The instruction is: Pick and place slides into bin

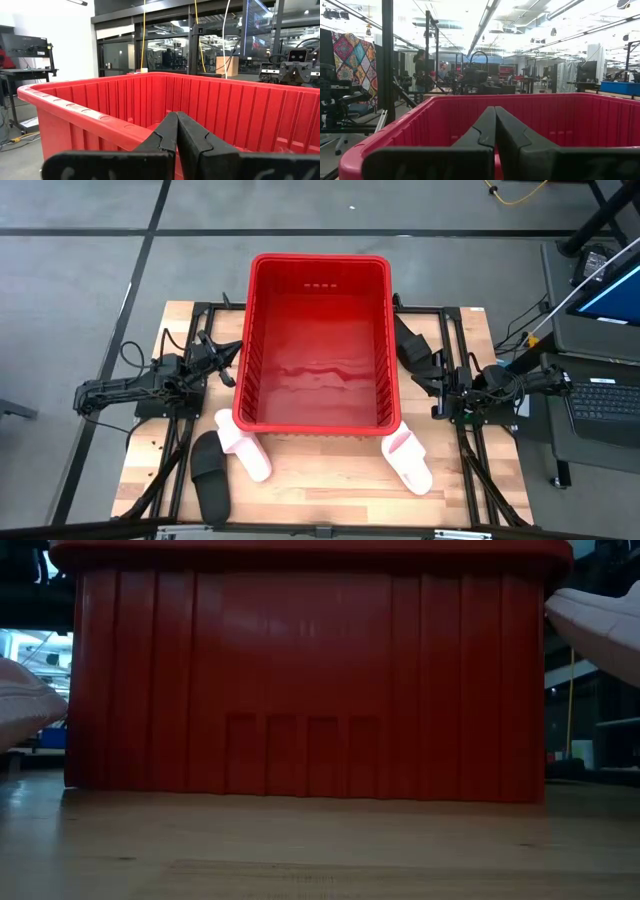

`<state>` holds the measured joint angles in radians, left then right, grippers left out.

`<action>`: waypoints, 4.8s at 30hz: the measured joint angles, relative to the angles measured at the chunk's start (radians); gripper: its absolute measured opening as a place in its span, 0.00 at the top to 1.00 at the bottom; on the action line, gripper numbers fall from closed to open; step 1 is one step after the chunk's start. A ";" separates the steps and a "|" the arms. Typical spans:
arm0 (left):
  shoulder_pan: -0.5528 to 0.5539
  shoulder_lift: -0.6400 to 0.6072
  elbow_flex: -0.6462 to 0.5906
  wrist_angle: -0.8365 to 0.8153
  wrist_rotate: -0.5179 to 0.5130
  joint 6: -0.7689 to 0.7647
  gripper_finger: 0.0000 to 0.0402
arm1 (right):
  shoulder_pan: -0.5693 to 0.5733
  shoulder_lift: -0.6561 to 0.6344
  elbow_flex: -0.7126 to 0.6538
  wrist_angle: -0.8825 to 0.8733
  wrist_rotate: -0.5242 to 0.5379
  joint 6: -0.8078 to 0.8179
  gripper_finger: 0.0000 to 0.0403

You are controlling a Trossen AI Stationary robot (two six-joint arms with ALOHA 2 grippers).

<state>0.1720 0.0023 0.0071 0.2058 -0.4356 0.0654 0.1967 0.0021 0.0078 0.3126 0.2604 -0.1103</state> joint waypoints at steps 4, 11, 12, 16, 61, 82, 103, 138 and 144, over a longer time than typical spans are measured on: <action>0.000 0.000 0.000 0.000 0.000 0.000 0.99 | 0.000 0.000 0.000 0.000 0.000 0.000 0.97; 0.000 0.000 0.000 0.000 0.000 0.000 0.99 | 0.000 0.000 0.000 0.000 0.000 0.000 0.97; 0.000 0.000 0.000 0.000 0.000 0.000 0.99 | 0.000 0.000 0.000 0.000 0.000 0.000 0.97; 0.000 0.000 0.000 0.000 0.000 0.000 0.99 | 0.000 0.000 0.000 0.000 0.000 0.000 0.97; 0.000 0.000 0.000 0.000 0.000 0.000 0.99 | 0.000 0.000 0.000 0.000 0.000 0.000 0.97; 0.000 0.000 0.001 0.008 -0.082 -0.073 0.99 | 0.000 0.000 0.000 0.000 0.000 -0.025 0.97; 0.000 0.000 0.148 0.000 0.239 -0.027 0.99 | -0.001 0.000 0.000 0.178 0.001 -0.025 0.97; 0.000 0.020 0.472 -0.350 0.273 -0.115 1.00 | -0.002 0.364 0.615 -0.379 0.147 0.192 0.99; 0.000 0.057 0.498 -0.429 0.262 -0.081 0.99 | -0.002 0.490 0.779 -0.664 0.248 0.331 0.99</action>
<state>0.1722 0.0596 0.5049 -0.2230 -0.1740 -0.0160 0.1944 0.4922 0.7873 -0.3511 0.5079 0.2204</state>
